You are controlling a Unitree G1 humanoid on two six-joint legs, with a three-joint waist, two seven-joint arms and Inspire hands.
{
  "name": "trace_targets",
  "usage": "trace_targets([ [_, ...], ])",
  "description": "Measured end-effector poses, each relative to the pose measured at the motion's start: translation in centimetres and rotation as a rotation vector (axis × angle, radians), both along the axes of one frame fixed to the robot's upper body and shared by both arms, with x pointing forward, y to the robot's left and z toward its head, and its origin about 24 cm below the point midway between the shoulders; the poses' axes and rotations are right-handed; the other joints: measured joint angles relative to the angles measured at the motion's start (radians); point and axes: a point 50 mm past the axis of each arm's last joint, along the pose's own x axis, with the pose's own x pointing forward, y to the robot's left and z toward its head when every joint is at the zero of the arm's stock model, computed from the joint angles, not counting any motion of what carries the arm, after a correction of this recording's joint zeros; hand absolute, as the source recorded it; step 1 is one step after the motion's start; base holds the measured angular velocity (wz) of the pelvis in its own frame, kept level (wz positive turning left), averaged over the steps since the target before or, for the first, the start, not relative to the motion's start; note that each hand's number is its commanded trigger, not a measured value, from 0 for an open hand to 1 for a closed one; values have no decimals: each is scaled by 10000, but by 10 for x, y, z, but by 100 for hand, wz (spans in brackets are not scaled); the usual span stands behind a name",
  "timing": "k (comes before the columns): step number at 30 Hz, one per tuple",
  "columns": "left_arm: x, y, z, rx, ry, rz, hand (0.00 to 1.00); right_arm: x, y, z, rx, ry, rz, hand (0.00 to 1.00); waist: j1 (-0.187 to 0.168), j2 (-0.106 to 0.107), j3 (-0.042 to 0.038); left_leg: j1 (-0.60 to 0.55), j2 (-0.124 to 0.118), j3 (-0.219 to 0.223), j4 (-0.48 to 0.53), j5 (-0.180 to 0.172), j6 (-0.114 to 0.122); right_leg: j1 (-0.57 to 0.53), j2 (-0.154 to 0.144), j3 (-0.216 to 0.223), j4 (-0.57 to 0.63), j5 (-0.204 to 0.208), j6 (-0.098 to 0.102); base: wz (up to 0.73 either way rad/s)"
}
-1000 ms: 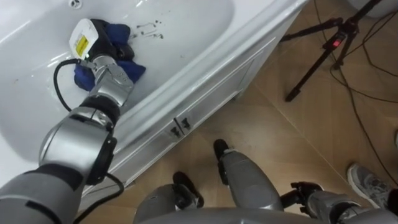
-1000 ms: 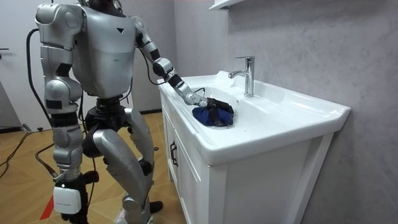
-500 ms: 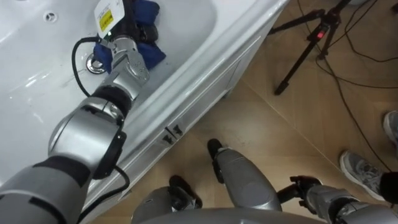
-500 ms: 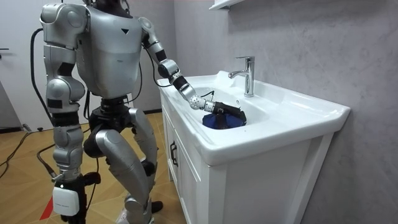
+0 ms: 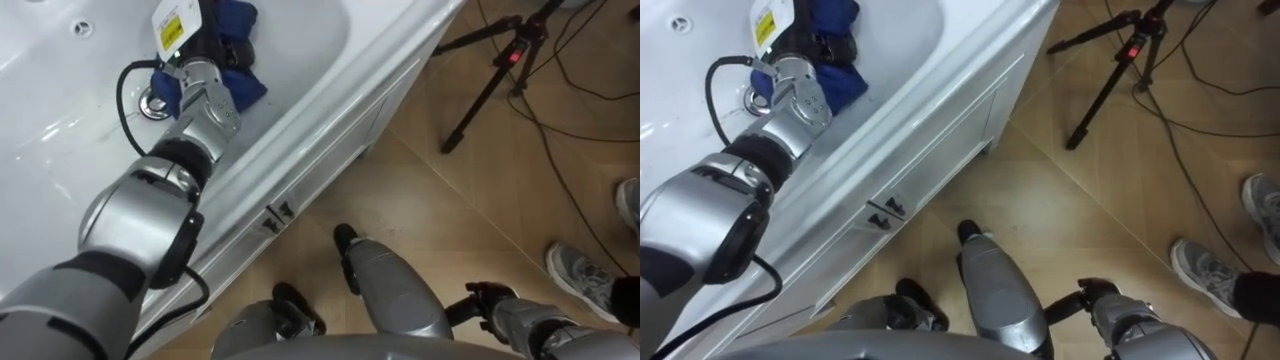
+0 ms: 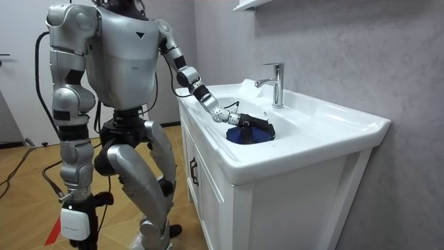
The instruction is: Wipe basin
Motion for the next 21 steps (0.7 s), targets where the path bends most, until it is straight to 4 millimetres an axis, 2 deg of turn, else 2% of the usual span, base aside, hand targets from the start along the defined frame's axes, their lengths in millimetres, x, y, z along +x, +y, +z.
trace_targets([
  [8,-2,4,-5,-1529,297,364,100,4,2,1,-56,-349,-220,0,44,-3,-9,95,-26,-10,-16,-26,-33,4,-16,-18,178,-155,-32,0],
  [13,-9,7,-16,-1829,735,310,100,5,2,1,-207,-397,-194,0,35,-128,4,423,-47,-21,-180,-20,-70,314,-15,-56,138,-247,-42,0],
  [21,-13,5,-24,-1987,1240,-69,100,5,3,1,-270,-473,-185,0,7,-176,-84,601,-61,-162,-232,-30,-86,587,-67,-233,68,-304,-37,5],
])
